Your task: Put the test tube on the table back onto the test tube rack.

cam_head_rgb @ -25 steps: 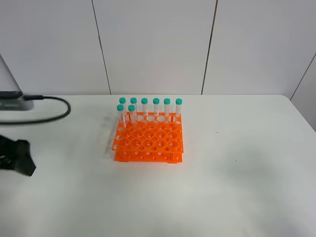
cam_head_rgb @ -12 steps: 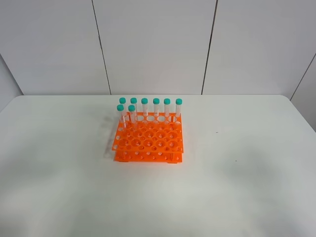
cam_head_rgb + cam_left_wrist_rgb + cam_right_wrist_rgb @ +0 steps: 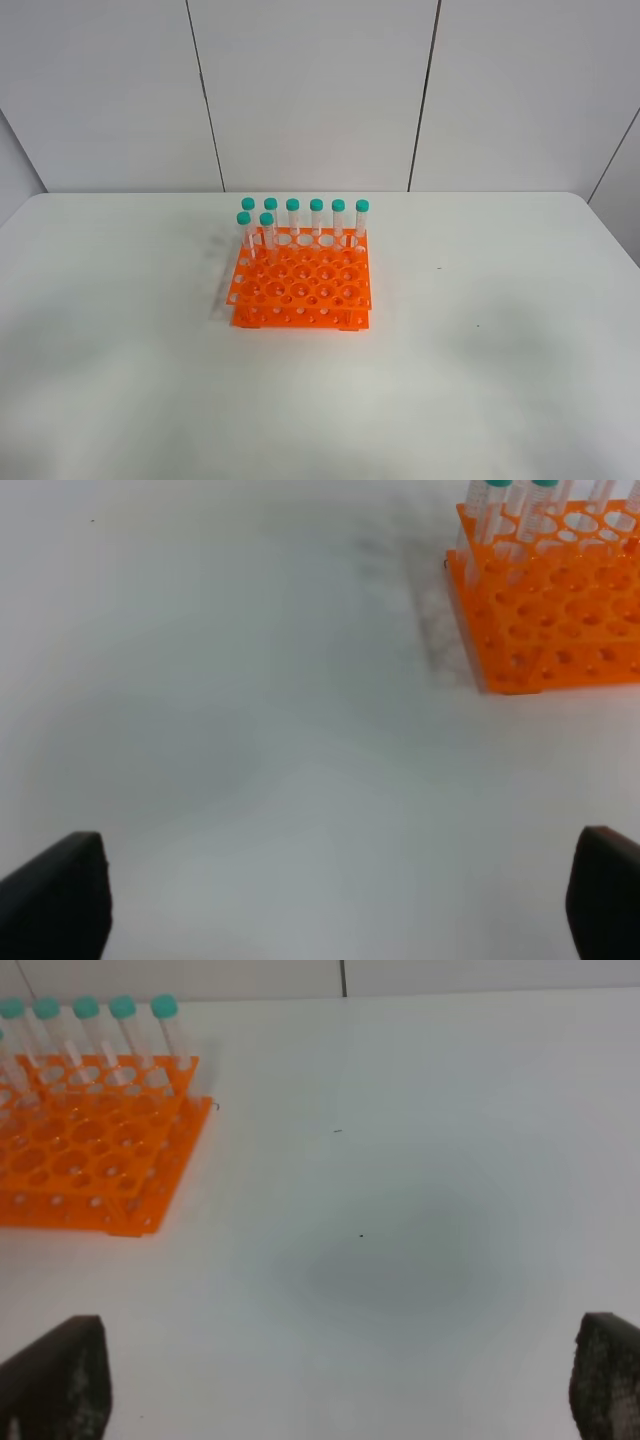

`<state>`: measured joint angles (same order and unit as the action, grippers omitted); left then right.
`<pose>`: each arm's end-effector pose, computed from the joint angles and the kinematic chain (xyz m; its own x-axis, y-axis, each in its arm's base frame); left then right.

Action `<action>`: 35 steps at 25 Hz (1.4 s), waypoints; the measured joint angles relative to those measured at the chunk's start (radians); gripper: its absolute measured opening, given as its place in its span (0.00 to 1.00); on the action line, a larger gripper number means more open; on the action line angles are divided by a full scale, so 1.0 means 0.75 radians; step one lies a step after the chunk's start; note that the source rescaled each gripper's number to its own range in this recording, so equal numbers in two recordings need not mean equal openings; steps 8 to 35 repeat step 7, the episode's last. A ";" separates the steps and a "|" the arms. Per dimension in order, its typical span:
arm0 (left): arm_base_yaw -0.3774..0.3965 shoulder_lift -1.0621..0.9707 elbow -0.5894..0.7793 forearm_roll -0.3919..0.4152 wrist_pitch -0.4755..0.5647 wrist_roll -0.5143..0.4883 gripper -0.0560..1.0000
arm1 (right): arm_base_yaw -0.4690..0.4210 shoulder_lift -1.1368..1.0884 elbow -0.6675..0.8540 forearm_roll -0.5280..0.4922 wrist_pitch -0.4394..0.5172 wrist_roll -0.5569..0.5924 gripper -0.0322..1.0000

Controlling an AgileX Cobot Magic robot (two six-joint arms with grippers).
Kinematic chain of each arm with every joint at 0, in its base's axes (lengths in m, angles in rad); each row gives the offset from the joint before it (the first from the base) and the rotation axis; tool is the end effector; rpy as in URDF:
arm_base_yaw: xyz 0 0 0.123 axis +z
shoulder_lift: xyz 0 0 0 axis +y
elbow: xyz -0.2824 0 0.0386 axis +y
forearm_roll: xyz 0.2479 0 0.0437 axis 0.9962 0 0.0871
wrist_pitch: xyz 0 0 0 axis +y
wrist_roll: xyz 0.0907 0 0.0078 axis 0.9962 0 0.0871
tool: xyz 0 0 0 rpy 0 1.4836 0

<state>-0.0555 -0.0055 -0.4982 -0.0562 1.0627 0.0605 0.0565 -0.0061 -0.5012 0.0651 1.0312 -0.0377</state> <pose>-0.0059 -0.0042 0.2766 -0.4497 0.0581 -0.8913 0.1140 0.9935 0.0073 -0.0051 0.0048 0.2800 -0.4210 -0.0280 -0.9066 -0.1087 0.9939 0.0197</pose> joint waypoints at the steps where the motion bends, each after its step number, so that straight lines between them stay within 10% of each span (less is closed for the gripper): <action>1: 0.000 0.000 0.000 0.000 0.000 0.000 1.00 | 0.000 0.000 0.000 0.000 0.000 0.000 1.00; 35: 0.000 0.000 0.000 0.000 0.000 0.000 1.00 | 0.000 0.000 0.000 0.000 0.000 0.000 1.00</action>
